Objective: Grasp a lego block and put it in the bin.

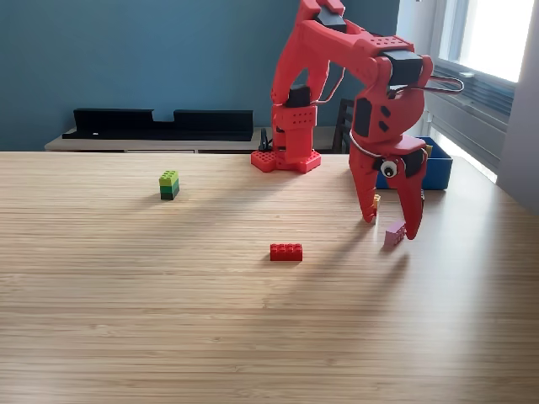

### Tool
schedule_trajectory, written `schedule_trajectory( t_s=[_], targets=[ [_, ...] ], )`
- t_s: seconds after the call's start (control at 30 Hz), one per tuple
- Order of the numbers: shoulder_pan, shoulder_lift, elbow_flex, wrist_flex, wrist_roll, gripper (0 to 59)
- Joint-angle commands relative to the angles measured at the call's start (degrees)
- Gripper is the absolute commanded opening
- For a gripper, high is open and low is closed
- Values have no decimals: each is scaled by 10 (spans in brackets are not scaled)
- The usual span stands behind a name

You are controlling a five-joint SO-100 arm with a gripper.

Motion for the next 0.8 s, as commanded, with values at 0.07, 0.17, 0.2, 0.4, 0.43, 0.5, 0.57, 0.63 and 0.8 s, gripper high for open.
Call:
schedule_trajectory(
  t_s=[0.07,0.17,0.2,0.4,0.43,0.5,0.57,0.63,0.8],
  targets=[
    [-3,-34,-91,21,6,261],
    [-8,-56,-108,23,9,215],
    [-10,-62,-112,23,11,186],
    [-13,-75,-130,27,38,0],
    [-14,-75,-131,27,41,0],
    [-13,-75,-134,28,50,0],
    [-12,-75,-147,41,60,0],
    [-11,-73,-165,61,72,0],
    [-8,-68,-197,95,96,0]
  ],
)
